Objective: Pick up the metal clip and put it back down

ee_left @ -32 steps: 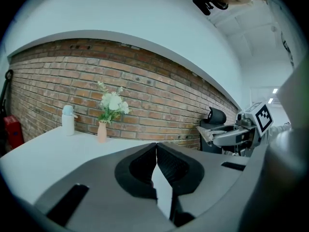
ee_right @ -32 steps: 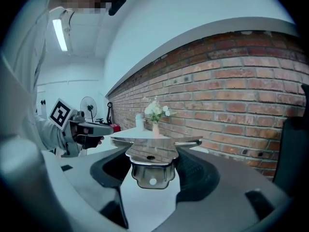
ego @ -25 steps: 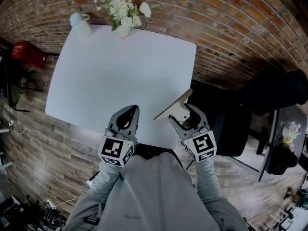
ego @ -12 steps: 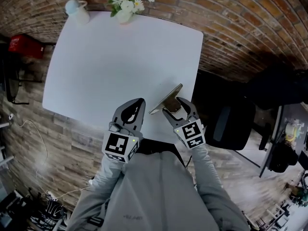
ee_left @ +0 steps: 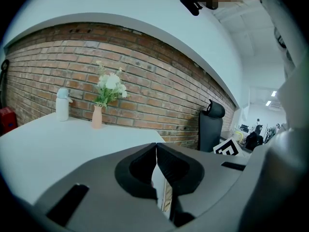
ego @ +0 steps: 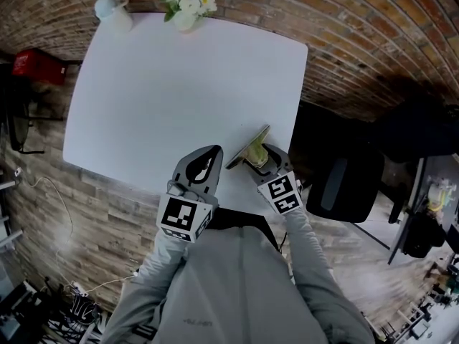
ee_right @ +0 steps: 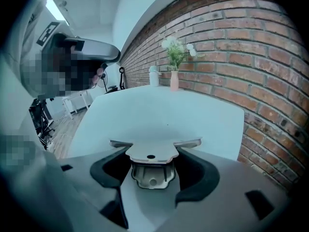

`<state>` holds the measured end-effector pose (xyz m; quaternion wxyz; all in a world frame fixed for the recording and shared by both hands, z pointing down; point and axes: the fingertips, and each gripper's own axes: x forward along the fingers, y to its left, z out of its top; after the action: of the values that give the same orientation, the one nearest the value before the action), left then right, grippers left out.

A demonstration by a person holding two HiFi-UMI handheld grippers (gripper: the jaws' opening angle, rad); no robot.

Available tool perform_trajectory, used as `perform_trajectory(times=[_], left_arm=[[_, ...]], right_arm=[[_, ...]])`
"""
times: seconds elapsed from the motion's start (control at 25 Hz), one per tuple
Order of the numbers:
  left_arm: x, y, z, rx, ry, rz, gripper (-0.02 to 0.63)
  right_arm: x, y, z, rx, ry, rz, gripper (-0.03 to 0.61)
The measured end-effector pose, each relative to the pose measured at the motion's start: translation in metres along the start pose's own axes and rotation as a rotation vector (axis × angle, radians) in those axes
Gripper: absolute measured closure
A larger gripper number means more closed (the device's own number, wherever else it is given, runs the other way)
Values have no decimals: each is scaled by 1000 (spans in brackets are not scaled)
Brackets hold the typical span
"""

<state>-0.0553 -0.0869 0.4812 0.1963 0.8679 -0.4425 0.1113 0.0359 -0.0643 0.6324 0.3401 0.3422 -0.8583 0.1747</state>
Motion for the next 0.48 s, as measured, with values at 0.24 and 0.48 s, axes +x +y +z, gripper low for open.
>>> perform_trajectory(times=[0.24,0.48], left_arm=[[2,2,-1,-1,6,8,587],[4,1,0,-2,4,13,586]], right_arm=[[5,3,-7,-50,33,11,279],[7,3,-7,-49,46,27,279]])
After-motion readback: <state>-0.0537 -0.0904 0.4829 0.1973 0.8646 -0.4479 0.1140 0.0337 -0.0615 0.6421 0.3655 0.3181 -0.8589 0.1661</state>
